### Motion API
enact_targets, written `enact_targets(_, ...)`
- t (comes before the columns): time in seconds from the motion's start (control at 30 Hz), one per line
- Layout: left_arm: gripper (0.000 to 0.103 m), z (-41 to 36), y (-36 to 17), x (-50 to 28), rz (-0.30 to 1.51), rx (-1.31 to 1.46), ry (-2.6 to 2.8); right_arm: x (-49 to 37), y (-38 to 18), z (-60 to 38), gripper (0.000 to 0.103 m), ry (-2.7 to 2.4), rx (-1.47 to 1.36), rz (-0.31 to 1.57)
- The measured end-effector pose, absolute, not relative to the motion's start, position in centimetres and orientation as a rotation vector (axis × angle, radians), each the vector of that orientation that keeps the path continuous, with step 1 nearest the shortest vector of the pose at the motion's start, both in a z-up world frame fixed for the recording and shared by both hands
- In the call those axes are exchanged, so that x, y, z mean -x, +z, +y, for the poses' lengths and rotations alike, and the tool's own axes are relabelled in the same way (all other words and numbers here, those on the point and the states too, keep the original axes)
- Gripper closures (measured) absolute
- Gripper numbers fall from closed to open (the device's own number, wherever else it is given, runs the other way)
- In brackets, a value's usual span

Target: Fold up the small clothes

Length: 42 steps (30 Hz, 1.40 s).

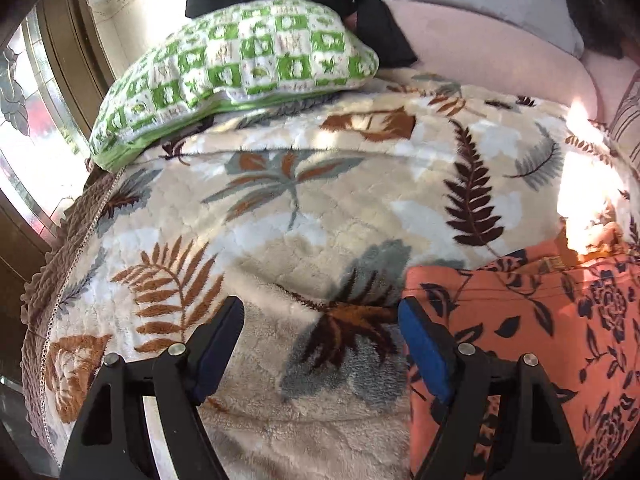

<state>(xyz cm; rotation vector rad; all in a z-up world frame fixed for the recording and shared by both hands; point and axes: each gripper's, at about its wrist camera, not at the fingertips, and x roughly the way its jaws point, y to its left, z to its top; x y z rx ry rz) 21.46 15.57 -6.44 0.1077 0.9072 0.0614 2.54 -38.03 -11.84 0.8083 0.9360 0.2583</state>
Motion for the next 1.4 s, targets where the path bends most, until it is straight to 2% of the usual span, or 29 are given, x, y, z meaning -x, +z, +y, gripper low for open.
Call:
enact_targets(0.13,0.023,13.4,-2.6,-17.1,0.827,-0.053,-0.053,-2.0,-11.0,-38.0,0.013,0.256,-0.83,0.909)
enact_targets(0.27,0.022,10.0,-1.4,-12.4,0.808,0.016,-0.188,-0.1,-10.4,-38.1,0.013,0.275,-0.899,0.882)
enact_targets(0.5,0.022,2.9,-4.9,-8.8,0.893,0.083,-0.332,3.5,-14.9,-39.4,0.013,0.195,-1.299,0.895)
enact_targets(0.63,0.022,0.3,-6.9,-8.9,0.904,0.047,-0.363,3.0,-16.2,-41.1,0.013,0.113,-1.436,0.782)
enact_targets(0.7,0.022,-0.5,-9.3,-9.8,1.001,-0.016,-0.309,2.1,-17.0,-41.6,0.013,0.079,-1.46,0.775)
enact_targets(0.73,0.022,-0.6,-10.1,-9.9,1.016,-0.035,-0.304,1.9,-17.0,-41.7,0.016,0.056,-1.464,0.783)
enact_targets(0.77,0.022,-0.8,-10.0,-9.5,0.984,-0.062,-0.301,1.6,-16.3,-41.6,0.041,0.028,-1.42,0.806)
enact_targets(0.8,0.022,-1.0,-10.0,-9.3,0.978,-0.084,-0.3,1.2,-15.1,-41.4,0.072,0.012,-1.325,0.82)
enact_targets(0.83,0.022,-1.1,-9.9,-9.2,0.98,-0.093,-0.303,1.0,-13.8,-41.3,0.096,-0.003,-1.246,0.831)
enact_targets(0.9,0.022,-0.7,-9.8,-9.2,0.978,-0.076,-0.316,1.0,-11.3,-40.8,0.096,-0.001,-1.124,0.813)
enact_targets(0.97,0.022,-0.5,-10.0,-9.2,0.97,-0.071,-0.328,0.8,-10.3,-40.2,0.094,-0.034,-1.0,0.829)
enact_targets(1.07,0.021,-0.6,-10.0,-9.2,0.962,-0.092,-0.338,0.4,-14.0,-40.0,0.085,-0.093,-0.976,1.023)
enact_targets(1.1,0.021,-0.6,-10.1,-9.2,0.961,-0.095,-0.343,1.0,-14.3,-40.4,0.085,-0.069,-1.016,0.985)
enact_targets(1.2,0.02,-0.5,-10.1,-9.3,0.957,-0.087,-0.351,2.0,-12.2,-41.7,0.075,-0.113,-0.932,0.998)
enact_targets(1.23,0.019,-0.5,-10.1,-9.3,0.954,-0.085,-0.353,2.0,-11.1,-42.1,0.075,-0.104,-0.909,0.974)
enact_targets(1.3,0.018,-0.6,-10.2,-9.2,0.946,-0.085,-0.356,1.0,-9.3,-43.0,0.067,-0.063,-0.87,0.941)
enact_targets(1.37,0.017,-0.6,-10.3,-9.1,0.94,-0.082,-0.358,-1.0,-8.0,-43.6,0.014,-0.018,-0.851,0.914)
enact_targets(1.4,0.017,-0.6,-10.3,-9.1,0.94,-0.08,-0.359,-2.2,-7.4,-44.0,0.013,-0.016,-0.85,0.881)
